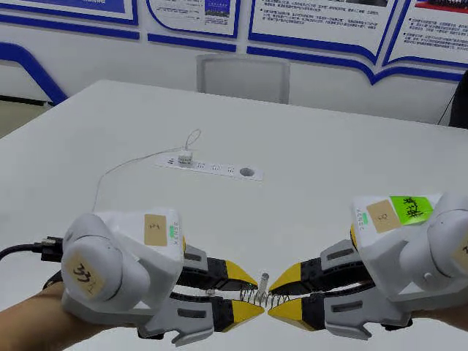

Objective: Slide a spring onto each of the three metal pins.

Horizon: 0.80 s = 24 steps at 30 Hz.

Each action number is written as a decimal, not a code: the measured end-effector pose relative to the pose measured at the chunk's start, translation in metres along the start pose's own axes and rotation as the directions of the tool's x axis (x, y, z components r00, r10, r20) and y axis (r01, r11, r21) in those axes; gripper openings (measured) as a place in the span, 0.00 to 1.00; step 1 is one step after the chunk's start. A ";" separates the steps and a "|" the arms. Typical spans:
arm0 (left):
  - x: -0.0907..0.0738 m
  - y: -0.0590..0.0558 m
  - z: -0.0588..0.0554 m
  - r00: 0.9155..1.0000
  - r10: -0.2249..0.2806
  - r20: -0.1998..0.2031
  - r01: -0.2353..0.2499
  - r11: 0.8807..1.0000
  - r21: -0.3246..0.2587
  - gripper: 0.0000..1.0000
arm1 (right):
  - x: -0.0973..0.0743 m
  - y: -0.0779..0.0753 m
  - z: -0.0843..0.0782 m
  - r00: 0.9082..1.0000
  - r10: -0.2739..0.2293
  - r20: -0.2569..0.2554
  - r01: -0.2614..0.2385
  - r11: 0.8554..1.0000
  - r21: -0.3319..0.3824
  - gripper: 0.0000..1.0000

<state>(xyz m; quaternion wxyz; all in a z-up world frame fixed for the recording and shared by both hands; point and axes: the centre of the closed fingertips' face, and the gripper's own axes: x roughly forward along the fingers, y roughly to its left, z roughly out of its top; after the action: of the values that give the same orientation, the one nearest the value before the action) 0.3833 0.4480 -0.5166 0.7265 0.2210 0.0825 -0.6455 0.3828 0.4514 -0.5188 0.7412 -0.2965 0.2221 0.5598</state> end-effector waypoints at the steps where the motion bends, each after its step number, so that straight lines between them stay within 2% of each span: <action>1: 0.001 0.001 0.002 1.000 0.009 0.007 -0.010 0.999 0.034 0.10 | 0.000 0.001 0.002 1.000 0.005 0.013 -0.005 1.000 -0.005 0.11; 2: 0.000 0.000 0.001 1.000 0.006 0.005 -0.006 1.000 0.017 0.10 | 0.000 0.000 0.002 1.000 -0.001 0.007 0.001 1.000 -0.006 0.11; 5: -0.001 0.001 0.002 1.000 0.012 0.008 -0.012 0.999 0.036 0.10 | 0.000 0.001 0.002 1.000 -0.002 0.014 0.002 1.000 -0.017 0.12; 13: -0.001 0.003 0.002 1.000 0.013 0.012 -0.013 0.999 0.041 0.10 | -0.002 -0.004 0.002 1.000 -0.012 0.029 0.012 1.000 -0.007 0.13; 18: -0.002 0.004 0.000 1.000 0.017 0.007 -0.018 0.999 0.042 0.10 | -0.002 -0.008 -0.012 1.000 -0.024 -0.013 0.025 1.000 0.017 0.14; 24: -0.002 0.002 0.000 1.000 0.015 0.012 -0.015 0.999 0.040 0.10 | -0.001 -0.004 -0.005 0.999 -0.003 0.036 0.002 0.999 0.037 0.12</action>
<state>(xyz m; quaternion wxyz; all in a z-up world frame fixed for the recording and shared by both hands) 0.3853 0.4506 -0.5153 0.7271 0.2324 0.0635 -0.6429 0.3861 0.4467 -0.5210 0.7511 -0.2728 0.2189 0.5600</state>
